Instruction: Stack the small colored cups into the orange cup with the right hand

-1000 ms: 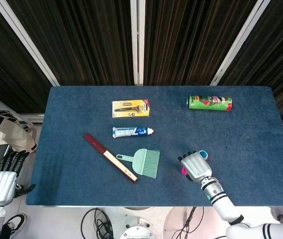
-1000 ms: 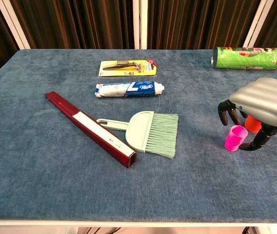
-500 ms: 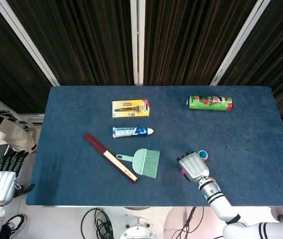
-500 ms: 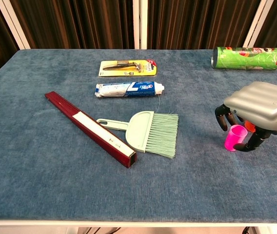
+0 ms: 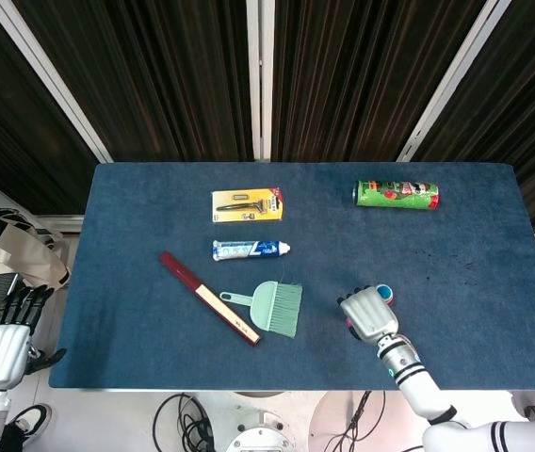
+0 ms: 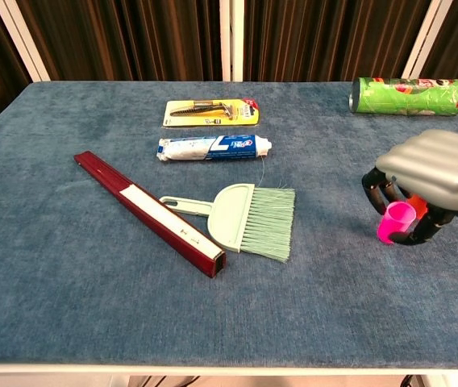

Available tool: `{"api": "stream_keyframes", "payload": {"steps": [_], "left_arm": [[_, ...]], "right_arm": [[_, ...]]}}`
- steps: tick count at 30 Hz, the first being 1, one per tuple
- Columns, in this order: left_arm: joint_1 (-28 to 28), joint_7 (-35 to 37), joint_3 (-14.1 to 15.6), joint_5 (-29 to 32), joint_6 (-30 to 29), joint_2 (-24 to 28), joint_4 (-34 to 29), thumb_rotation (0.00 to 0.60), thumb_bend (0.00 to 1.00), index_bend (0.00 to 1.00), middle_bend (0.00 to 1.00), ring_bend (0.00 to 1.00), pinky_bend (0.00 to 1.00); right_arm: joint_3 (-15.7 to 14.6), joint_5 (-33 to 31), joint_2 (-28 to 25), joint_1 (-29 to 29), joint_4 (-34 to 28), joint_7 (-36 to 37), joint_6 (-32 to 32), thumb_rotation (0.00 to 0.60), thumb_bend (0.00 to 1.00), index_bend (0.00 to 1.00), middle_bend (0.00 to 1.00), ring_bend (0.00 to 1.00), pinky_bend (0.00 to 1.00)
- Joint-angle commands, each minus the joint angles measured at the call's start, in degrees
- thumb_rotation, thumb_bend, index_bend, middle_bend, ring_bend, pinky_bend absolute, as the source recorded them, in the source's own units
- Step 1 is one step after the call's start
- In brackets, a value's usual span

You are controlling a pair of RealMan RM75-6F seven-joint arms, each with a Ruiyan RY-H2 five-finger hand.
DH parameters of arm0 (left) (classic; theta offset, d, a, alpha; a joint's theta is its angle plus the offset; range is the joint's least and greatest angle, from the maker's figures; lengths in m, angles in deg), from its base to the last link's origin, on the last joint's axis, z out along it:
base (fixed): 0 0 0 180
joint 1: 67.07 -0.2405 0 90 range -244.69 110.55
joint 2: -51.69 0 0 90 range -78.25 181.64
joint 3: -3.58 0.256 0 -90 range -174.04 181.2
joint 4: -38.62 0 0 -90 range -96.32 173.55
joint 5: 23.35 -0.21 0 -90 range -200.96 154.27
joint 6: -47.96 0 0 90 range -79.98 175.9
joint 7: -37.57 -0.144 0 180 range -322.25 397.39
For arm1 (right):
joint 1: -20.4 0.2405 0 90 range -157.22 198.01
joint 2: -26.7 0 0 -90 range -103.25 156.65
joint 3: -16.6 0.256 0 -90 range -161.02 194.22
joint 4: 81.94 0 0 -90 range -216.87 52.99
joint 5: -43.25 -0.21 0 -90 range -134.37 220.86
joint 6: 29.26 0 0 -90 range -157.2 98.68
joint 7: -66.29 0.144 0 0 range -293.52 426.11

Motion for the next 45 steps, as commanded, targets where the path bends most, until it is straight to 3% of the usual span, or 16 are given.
{"api": "stream_keyframes", "payload": {"steps": [1, 8, 14, 37, 40, 45], "left_arm": [[-0.03, -0.08, -0.01, 0.0, -0.05, 0.07, -0.1, 0.6, 0.11, 0.1, 0.06, 0.0, 0.01], [0.15, -0.46, -0.02, -0.12, 0.18, 0.02, -0.32, 0.6, 0.11, 0.1, 0.06, 0.0, 0.0], [0.23, -0.73, -0.05, -0.12, 0.26, 0.06, -0.5, 0.6, 0.11, 0.1, 0.06, 0.0, 0.01], [0.63, -1.22, -0.15, 0.13, 0.92, 0.28, -0.91, 0.6, 0.11, 0.1, 0.06, 0.0, 0.01], [0.64, -1.28, -0.15, 0.04, 0.85, 0.35, -1.04, 0.6, 0.11, 0.1, 0.06, 0.0, 0.01], [0.59, -1.28, -0.08, 0.14, 0.92, 0.39, -1.06, 0.6, 0.11, 0.1, 0.06, 0.0, 0.01]], "right_arm": [[0.93, 1.06, -1.71, -0.4, -1.53, 1.41, -1.45, 0.6, 0.21, 0.56, 0.56, 0.48, 0.57], [4.13, 2.27, -7.73, -2.12, -4.79, 7.7, -4.94, 0.6, 0.21, 0.57, 0.57, 0.48, 0.57], [4.76, 1.89, -10.28, -3.33, -3.96, 11.91, -4.82, 0.6, 0.21, 0.57, 0.57, 0.48, 0.57], [4.92, -1.69, -7.51, -2.57, 2.11, 12.0, -0.59, 0.6, 0.19, 0.57, 0.56, 0.48, 0.57], [4.66, -2.36, -7.88, -2.25, 1.94, 11.89, 0.66, 0.6, 0.13, 0.52, 0.54, 0.48, 0.57], [4.83, -2.26, -8.32, -2.27, 1.89, 12.24, 0.36, 0.6, 0.07, 0.35, 0.4, 0.47, 0.58]]}}
